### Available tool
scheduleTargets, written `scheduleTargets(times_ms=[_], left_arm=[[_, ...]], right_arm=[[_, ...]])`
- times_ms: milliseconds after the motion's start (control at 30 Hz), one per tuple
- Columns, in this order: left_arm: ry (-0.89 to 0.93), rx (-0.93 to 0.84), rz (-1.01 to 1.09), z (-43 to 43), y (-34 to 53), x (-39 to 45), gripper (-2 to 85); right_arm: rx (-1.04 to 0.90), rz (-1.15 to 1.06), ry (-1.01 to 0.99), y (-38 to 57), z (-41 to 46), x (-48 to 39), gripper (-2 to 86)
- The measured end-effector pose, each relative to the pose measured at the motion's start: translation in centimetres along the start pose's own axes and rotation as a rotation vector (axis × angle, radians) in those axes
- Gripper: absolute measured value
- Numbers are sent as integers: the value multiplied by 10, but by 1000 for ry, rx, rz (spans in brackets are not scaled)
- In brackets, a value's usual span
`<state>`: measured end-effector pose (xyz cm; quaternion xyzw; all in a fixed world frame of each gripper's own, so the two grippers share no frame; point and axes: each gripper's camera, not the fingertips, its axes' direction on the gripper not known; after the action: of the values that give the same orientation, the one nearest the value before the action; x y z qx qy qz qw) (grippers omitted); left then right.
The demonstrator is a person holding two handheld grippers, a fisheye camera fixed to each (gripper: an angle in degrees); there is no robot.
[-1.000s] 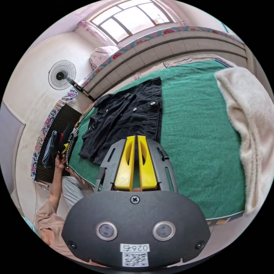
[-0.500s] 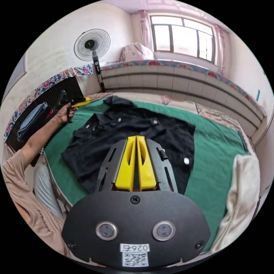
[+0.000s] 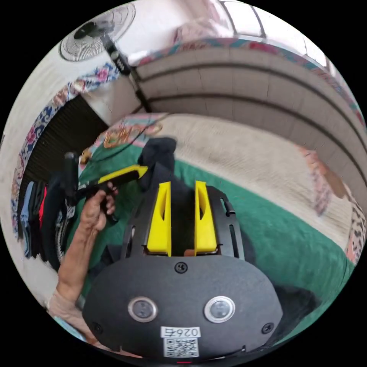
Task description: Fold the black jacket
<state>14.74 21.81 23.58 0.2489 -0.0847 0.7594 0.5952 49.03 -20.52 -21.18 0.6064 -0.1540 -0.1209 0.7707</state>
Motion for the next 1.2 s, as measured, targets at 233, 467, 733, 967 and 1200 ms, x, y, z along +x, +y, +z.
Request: scheduleTargets(times_ms=[233, 467, 733, 967, 1200], left_arm=[[711, 291, 124, -47, 9, 30, 0], [1108, -188, 972, -84, 76, 229, 0], [493, -460, 726, -74, 183, 229, -9], [664, -174, 336, -127, 249, 190, -9], [795, -225, 81, -86, 292, 193, 2]], right_arm=[[198, -149, 100, 102, -52, -70, 8], [463, -119, 106, 352, -285, -58, 39], [222, 103, -98, 536, -315, -52, 80], [-55, -13, -47, 496, -279, -120, 126], [-199, -56, 124, 463, -292, -142, 0]])
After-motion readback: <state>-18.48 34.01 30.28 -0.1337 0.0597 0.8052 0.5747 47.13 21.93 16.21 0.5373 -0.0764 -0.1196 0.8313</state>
